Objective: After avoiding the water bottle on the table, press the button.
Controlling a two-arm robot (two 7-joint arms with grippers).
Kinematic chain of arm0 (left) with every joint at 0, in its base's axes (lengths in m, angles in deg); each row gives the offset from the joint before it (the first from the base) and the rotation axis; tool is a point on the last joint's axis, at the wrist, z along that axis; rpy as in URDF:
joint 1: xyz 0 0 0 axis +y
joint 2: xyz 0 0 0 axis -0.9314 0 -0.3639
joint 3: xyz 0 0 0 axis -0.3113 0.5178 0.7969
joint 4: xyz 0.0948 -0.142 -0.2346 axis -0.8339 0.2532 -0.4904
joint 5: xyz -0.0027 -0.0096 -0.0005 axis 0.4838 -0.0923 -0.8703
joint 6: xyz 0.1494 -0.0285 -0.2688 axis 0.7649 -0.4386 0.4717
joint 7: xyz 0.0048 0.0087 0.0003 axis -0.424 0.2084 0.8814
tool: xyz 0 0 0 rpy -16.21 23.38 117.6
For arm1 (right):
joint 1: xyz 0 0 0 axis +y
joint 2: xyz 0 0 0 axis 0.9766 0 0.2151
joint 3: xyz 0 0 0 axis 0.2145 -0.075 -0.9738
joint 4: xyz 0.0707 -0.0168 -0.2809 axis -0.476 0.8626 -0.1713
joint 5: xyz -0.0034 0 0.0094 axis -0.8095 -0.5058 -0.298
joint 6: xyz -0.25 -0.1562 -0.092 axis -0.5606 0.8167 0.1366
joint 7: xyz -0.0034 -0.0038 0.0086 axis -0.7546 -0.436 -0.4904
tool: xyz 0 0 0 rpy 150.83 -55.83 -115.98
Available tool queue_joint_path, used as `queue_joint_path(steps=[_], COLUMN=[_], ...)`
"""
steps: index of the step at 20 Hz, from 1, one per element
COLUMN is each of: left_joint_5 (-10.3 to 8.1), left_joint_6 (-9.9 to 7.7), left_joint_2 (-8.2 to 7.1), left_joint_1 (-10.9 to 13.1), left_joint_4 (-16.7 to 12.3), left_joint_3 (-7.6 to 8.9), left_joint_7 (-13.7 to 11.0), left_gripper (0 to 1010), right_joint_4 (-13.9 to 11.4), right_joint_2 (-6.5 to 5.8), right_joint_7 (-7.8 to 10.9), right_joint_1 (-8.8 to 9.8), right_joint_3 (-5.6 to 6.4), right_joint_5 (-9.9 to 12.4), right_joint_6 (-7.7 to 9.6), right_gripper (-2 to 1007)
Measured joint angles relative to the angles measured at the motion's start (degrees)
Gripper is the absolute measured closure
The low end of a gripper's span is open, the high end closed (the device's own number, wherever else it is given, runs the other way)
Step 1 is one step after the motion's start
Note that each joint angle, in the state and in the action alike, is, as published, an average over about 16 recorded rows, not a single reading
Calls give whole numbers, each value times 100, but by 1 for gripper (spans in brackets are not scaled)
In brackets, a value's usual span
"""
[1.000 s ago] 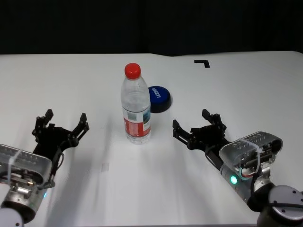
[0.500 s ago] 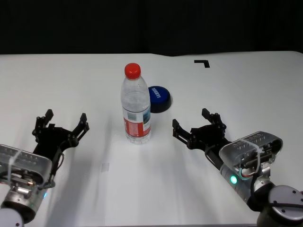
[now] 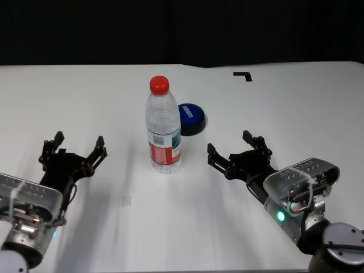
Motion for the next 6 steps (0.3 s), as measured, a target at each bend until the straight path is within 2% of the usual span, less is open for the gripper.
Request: queue_joint_path(steps=[6], left_joint_5=[0], left_joint_6=[0], left_joint_2=[0], left_joint_1=[0], left_joint_4=[0], left_joint_3=[0], left_joint_7=[0], left_gripper=[7], right_joint_4=[-1], right_joint_2=[1], right_joint_7=[-1], right_joint_1=[1], right_joint_3=[1], right_joint_5=[0], right_joint_6=[3], right_gripper=[2])
